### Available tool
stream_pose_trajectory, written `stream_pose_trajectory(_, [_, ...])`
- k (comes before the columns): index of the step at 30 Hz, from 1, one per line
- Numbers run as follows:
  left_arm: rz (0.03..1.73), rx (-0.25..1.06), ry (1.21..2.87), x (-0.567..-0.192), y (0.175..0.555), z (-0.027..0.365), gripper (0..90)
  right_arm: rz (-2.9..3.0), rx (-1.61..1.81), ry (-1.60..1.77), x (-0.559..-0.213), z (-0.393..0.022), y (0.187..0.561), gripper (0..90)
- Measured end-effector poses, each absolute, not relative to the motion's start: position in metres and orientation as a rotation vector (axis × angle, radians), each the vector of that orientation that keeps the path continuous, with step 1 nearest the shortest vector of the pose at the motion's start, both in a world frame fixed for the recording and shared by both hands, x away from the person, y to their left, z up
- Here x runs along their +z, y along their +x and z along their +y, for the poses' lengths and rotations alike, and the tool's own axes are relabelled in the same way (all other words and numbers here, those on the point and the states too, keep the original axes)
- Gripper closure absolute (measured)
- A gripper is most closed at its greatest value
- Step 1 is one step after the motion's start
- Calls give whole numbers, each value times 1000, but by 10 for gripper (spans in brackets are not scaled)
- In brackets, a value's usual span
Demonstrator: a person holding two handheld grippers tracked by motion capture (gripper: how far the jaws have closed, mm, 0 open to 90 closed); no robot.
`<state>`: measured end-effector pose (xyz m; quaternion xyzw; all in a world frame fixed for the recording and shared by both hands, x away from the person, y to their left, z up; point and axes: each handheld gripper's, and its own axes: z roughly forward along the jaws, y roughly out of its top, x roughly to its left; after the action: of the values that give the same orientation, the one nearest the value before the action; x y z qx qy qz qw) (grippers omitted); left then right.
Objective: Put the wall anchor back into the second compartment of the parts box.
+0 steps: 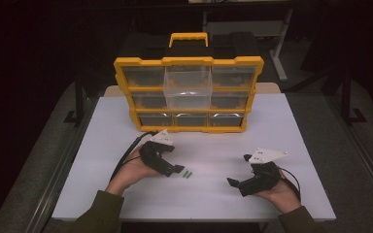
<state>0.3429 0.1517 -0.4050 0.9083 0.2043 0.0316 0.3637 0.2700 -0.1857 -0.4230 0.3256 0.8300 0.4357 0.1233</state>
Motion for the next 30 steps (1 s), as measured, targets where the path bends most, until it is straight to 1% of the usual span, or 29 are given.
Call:
stream_pose_trajectory(1, [561,71,2311,-407,342,148,158,2420,1271,950,-423,-186,270,0])
stream_pose_trajectory(4, [543,96,2365,-408,345,144,223,2421,1272,952,-423,-185,270,0])
stream_pose_trajectory(5, [552,94,2355,-410,344,142,263,2420,1273,952,-423,-186,270,0])
stream_pose_trajectory(6, [542,93,2372,-411,344,141,263,2420,1273,952,-423,-186,270,0])
stream_pose_trajectory(8, [539,97,2389,-413,343,139,333,2418,1275,951,-423,-186,270,0])
stream_pose_trajectory(9, [546,97,2384,-414,342,137,333,2418,1275,951,-423,-186,270,0])
stream_pose_trajectory(10, [515,100,2422,-414,343,138,351,2419,1273,949,-423,-186,270,0])
stream_pose_trajectory(11, [515,104,2429,-416,343,137,391,2419,1273,952,-423,-186,270,0])
stream_pose_trajectory(13, [511,109,2444,-417,342,135,406,2420,1273,951,-423,-186,269,0])
stream_pose_trajectory(19, [536,108,2475,-422,343,133,567,2419,1270,941,-423,-186,270,0])
stream_pose_trajectory(28, [543,92,2518,-428,340,129,714,2422,1272,943,-423,-187,270,0])
stream_pose_trajectory(30, [551,91,2518,-429,340,129,726,2422,1273,949,-423,-187,270,0])
